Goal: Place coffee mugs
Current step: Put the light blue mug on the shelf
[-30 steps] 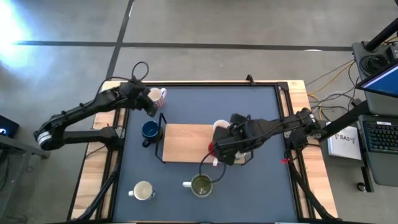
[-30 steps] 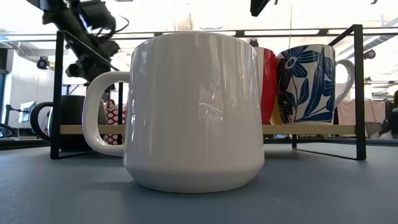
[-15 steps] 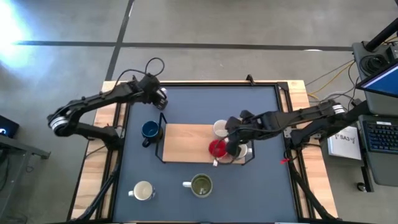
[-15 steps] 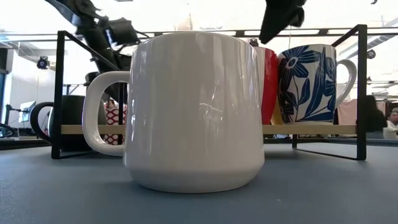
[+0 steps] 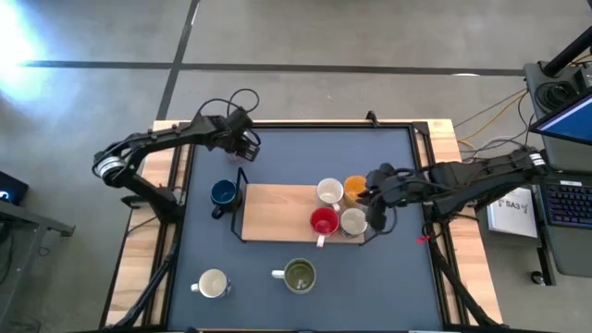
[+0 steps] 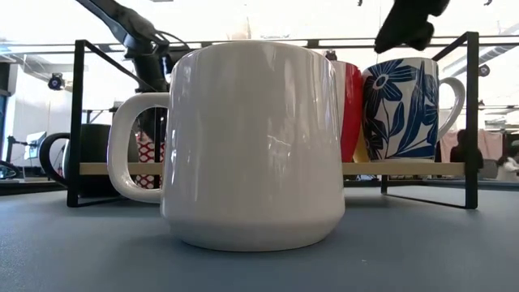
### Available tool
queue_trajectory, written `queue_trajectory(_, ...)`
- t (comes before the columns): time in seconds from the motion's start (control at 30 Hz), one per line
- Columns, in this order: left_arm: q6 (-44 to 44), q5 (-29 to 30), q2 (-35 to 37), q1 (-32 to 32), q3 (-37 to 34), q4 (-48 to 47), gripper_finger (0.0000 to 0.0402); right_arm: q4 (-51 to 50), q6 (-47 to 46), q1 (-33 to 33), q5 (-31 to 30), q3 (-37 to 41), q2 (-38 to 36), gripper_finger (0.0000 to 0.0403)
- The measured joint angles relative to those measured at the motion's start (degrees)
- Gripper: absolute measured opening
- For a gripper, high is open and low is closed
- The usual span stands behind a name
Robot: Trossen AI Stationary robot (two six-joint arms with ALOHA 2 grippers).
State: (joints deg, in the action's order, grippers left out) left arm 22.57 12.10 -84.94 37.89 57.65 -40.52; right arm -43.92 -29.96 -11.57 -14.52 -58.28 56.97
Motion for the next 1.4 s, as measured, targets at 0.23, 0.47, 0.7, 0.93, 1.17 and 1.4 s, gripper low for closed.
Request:
queue_trajectory(0.23, 2.5, 0.0, -2.5, 0.0, 0.0, -0.2, 0.0085, 9.3, 0.0, 0.0, 0.0, 10.8, -9.6, 0.0063)
queue_trajectory(0.47, 4.1, -0.5, -2.2, 0.0, -0.1, 0.4, 0.0011, 12.5, 1.0, 0.0, 0.1, 18.2, -14.8, 0.0059)
queue_trajectory(0.7, 5.2, -1.1, -2.2, 0.0, 2.2, 0.3, 0.0007, 13.9, -0.4, 0.0, 1.0, 23.0, -19.0, 0.0058)
queue_trajectory(0.93, 4.1, -0.7, -2.2, -0.7, 11.6, -3.4, 0.0007, 13.6, 0.6, -0.1, 1.8, 25.4, -23.1, 0.0058)
queue_trajectory(1.17, 5.8, -0.6, -2.1, -5.8, 21.6, -13.2, 0.0006, 11.8, 0.6, -0.2, 4.5, 30.7, -28.2, 0.0058)
queue_trajectory(1.4, 12.5, -0.4, -2.1, -17.1, 27.1, -14.7, 0.0007, 12.5, 0.4, -0.2, 4.7, 34.9, -32.6, 0.0059)
